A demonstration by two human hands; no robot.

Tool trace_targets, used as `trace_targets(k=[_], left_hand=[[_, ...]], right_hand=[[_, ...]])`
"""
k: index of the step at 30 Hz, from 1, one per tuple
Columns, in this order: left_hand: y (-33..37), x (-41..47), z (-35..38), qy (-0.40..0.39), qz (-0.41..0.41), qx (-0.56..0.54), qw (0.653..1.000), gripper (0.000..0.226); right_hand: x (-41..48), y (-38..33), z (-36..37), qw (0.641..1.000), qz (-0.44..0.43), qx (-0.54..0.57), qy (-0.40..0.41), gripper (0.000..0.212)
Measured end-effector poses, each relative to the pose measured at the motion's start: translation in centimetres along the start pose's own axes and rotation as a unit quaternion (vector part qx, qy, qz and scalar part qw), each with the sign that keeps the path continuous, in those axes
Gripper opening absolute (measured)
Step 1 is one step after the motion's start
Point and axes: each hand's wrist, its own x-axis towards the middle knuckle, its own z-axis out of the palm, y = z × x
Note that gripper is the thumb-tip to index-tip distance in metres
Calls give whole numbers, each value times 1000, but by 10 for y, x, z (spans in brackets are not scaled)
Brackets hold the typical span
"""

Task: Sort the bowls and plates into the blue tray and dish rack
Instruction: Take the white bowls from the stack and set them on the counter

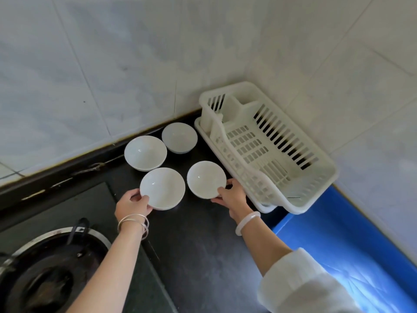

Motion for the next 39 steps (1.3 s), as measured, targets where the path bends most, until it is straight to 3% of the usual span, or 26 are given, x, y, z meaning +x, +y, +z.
trace_targets(k=[7,11,20,34,39], left_hand=[[-6,-6,6,-19,-33,-81,996,31],[-8,-15,12,-42,-68,-137,987,38],[-7,-15,16,-21,-84,-167,982,39],[-10,-18,16,-18,-86,-175,981,36],[-20,-26,15,-13,-33,-123,992,35]], right_hand=[[3,1,5,999,11,36,-10,25],[-1,11,6,995,11,96,-29,41],[3,-6,24,991,14,126,-36,46],[-3,-19,28,990,40,119,-68,47],[-21,-19,16,991,38,96,-86,44]])
